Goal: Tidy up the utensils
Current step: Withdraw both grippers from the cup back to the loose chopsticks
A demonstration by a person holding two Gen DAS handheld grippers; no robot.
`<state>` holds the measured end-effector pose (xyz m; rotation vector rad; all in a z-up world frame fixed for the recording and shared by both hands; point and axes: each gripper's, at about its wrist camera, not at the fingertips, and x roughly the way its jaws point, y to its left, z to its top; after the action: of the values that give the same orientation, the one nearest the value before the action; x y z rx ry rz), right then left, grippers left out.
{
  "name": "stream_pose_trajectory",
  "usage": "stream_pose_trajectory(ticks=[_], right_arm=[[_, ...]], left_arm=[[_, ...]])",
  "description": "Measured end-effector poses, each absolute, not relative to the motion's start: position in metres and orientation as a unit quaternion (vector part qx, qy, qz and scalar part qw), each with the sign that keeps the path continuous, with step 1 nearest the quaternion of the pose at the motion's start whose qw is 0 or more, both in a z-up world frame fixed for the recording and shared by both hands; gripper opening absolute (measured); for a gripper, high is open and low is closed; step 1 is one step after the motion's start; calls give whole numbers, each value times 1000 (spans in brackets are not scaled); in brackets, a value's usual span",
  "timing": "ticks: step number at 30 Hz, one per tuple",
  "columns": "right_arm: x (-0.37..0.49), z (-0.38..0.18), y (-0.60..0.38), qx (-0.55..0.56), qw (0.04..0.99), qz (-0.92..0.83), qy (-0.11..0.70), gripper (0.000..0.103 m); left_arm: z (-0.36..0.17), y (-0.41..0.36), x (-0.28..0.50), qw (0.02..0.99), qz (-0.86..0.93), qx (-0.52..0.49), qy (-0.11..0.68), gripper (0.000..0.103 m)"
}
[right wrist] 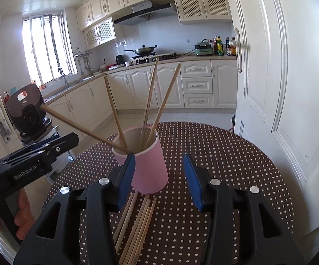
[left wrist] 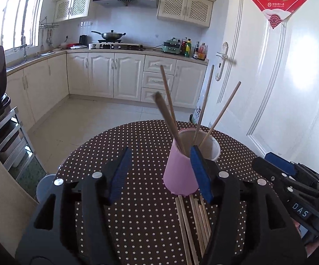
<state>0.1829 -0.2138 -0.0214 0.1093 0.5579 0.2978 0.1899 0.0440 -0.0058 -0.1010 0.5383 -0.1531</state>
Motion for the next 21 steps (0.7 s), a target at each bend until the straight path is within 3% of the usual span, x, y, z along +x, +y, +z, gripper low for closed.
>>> stream_pose_trajectory(ticks=[21], right_arm=[[179, -84, -197, 16, 911, 154, 381, 48]], left_arm=[[-73, 39, 180, 929, -74, -45, 359, 63]])
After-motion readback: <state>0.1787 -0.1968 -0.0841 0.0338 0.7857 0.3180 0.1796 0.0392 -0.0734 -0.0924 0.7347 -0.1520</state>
